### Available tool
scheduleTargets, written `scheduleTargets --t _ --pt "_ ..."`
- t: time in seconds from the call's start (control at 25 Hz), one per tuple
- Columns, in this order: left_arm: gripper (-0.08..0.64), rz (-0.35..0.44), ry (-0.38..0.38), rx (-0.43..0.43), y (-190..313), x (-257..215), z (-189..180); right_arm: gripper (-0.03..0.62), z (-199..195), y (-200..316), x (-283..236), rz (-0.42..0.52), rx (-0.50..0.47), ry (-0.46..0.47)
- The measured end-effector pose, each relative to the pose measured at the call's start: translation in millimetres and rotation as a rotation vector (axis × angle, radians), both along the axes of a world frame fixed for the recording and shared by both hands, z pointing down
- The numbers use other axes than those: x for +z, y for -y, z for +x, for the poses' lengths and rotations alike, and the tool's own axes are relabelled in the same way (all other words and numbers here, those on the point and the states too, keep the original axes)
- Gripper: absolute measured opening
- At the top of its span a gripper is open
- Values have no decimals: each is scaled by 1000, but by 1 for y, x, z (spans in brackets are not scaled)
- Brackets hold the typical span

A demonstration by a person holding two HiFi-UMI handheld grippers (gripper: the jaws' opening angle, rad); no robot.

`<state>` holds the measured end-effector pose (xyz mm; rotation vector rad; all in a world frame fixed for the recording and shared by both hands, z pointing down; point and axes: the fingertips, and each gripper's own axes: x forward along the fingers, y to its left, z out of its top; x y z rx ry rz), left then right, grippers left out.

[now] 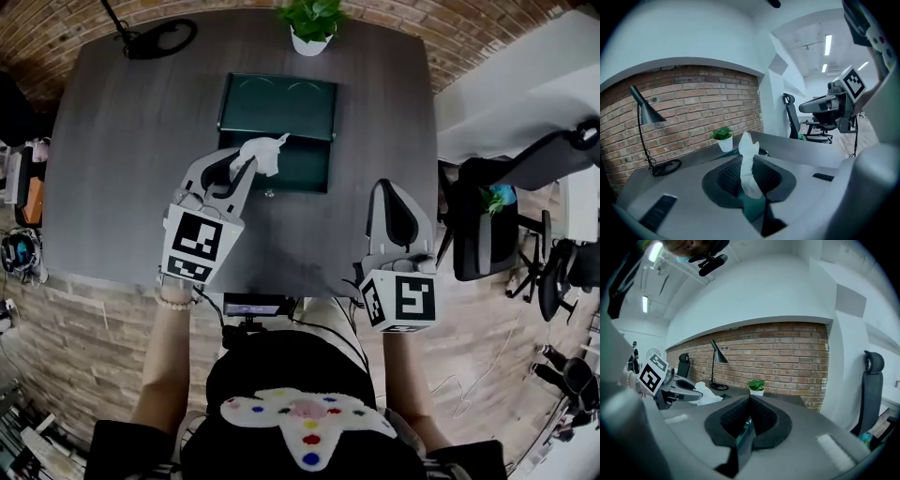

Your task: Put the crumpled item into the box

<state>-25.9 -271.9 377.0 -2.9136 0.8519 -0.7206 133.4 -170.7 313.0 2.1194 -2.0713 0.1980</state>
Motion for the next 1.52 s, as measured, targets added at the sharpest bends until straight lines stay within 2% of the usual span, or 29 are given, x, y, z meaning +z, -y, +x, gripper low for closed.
scheduleTargets --t 0.4,0.72,0.92,1.12,1.28,1.4,1.52 --pt "60 -225 88 125 8 69 38 9 10 -7 21 -48 45 2" --pt "60 -323 217 201 4 112 58 9 18 -12 40 -83 67 19" --pt "60 -320 307 221 0 128 63 9 24 -11 48 -93 73 39" --pt "69 -299 318 194 4 132 64 9 22 -10 53 -103 54 45" --pt "133 -282 333 162 6 132 60 9 22 -9 54 -102 37 46" --pt "170 -271 309 115 7 124 56 9 17 -9 55 -105 0 24" --pt "178 -248 249 69 8 108 53 9 9 -9 51 -95 -41 13"
